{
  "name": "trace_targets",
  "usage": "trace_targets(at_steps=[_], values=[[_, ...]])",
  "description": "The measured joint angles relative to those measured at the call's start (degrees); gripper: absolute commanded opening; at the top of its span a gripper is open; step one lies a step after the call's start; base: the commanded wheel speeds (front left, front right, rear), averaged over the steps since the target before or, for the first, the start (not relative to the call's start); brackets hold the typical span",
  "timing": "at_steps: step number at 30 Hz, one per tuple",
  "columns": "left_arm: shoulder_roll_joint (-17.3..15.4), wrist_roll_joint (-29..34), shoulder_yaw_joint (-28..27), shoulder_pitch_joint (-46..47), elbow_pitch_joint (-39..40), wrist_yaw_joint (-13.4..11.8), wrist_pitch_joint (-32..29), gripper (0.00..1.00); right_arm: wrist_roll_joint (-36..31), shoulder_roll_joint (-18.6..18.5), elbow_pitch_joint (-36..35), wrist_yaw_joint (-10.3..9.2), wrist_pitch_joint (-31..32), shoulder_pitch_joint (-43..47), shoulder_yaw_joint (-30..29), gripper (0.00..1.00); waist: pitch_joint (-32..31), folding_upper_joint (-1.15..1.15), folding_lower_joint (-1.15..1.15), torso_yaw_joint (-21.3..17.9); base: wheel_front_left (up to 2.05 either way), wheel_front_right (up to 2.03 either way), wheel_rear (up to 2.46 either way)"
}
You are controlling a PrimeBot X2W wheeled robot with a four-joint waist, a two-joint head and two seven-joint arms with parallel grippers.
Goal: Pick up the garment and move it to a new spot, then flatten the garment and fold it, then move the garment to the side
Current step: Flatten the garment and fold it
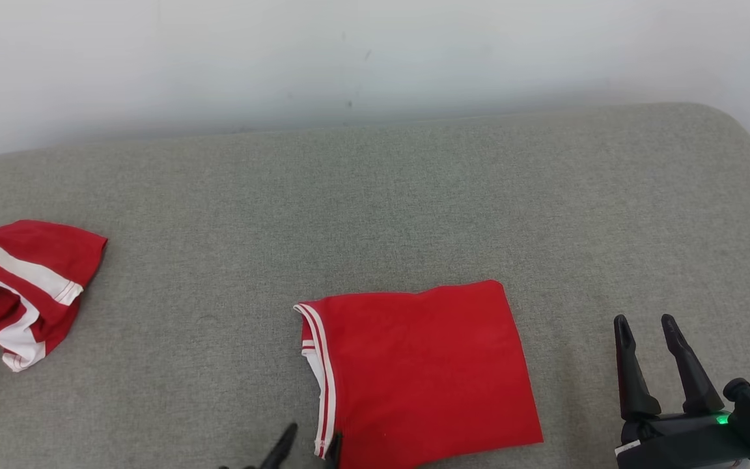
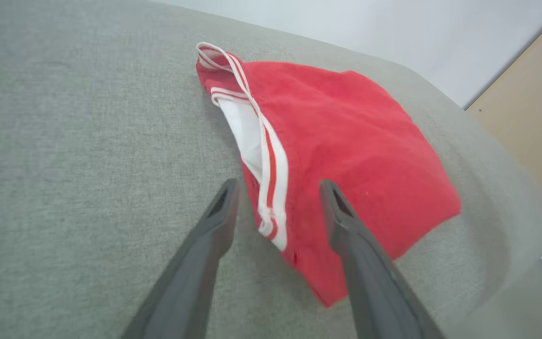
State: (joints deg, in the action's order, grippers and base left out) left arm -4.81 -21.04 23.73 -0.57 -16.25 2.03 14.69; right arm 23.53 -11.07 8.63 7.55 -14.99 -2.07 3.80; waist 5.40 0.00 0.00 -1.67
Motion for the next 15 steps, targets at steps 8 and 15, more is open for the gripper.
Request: trace_targets(at_steps=[8, 15], values=[[-0.3, 0.8, -8.2, 0.4, 7.1, -1.5, 0.3, 1.0, -0.2, -0.3, -0.3, 0.0, 0.0, -0.4, 0.0, 1.0, -0.7, 0.0, 0.0, 0.4, 0.0, 0.0, 0.0], [-0.3, 3.0, -17.7, 0.4, 12.2, -2.1, 0.4, 1.0, -0.6, -0.5, -0.5, 0.0, 0.0, -0.5, 0.5, 1.0, -1.5, 0.0, 0.0, 0.2, 0.0, 0.0, 0.0]])
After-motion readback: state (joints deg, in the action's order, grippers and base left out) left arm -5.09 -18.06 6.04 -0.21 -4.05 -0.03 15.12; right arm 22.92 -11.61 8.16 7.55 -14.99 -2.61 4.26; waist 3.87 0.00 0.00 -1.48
